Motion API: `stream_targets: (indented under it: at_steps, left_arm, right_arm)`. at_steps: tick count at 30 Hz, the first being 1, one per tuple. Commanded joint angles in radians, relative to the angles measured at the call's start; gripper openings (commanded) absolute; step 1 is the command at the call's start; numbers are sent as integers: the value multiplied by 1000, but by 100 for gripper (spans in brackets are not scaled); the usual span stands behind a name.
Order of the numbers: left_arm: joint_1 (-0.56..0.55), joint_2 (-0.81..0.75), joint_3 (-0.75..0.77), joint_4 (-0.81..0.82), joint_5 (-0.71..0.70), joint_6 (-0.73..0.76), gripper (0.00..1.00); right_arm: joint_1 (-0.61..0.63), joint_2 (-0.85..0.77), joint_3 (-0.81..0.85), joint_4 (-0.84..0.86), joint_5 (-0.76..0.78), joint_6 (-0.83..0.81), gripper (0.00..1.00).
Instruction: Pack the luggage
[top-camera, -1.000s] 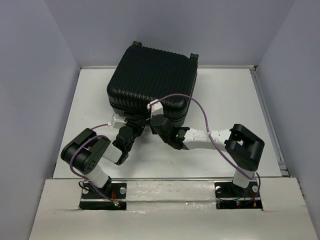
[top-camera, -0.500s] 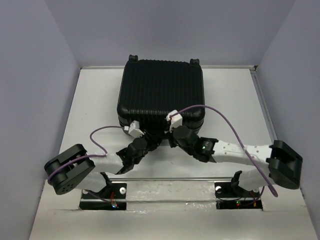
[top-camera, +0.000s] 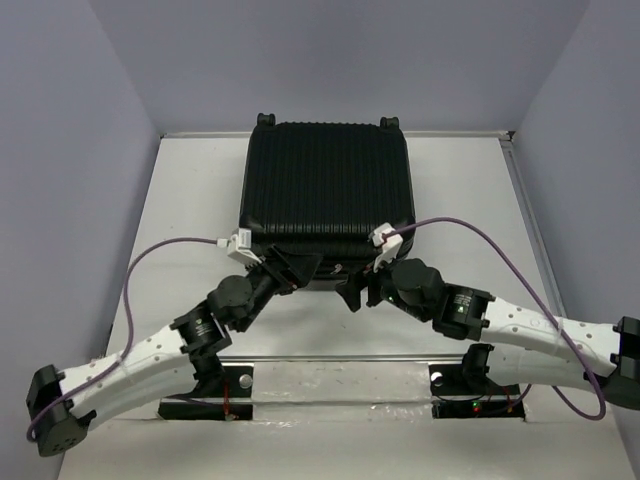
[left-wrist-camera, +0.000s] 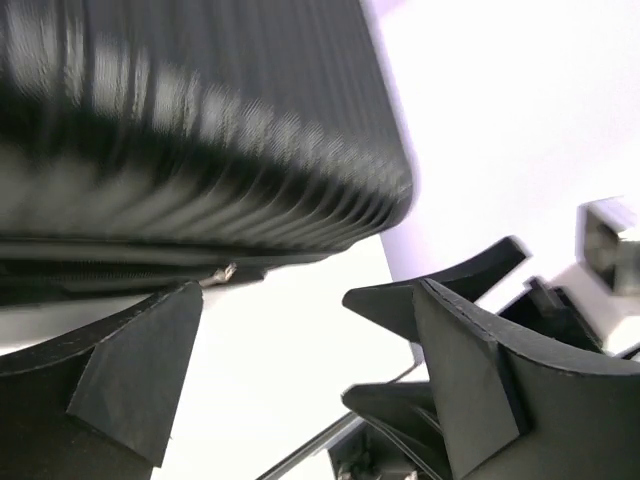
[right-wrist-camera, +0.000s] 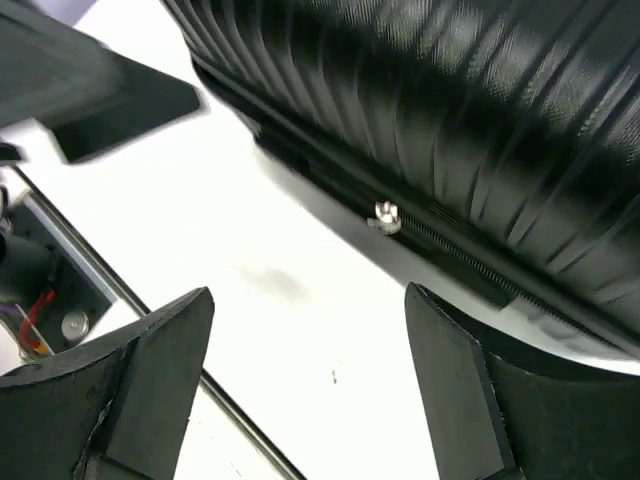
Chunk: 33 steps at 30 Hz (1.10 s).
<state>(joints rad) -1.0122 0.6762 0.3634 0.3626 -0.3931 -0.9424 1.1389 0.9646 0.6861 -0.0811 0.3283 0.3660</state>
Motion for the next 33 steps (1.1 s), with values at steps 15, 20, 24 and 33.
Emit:
stream_targets:
  at_steps: [15,20,24,33]
  left_arm:
    - [766,250,528,-492,270,472,99]
    - [866,397,505,-400,563,452,99]
    - [859,411,410,-269,697,387,99]
    - [669,191,168,-188,672,269,98]
  right_arm:
    - [-722,299,478,-158,-184,-18,100]
    - [-763,456,526,-143,-319,-10,100]
    - [-763,543,573,-123,-464,-12,100]
    - [-763,902,950,-31,-1043,103,94]
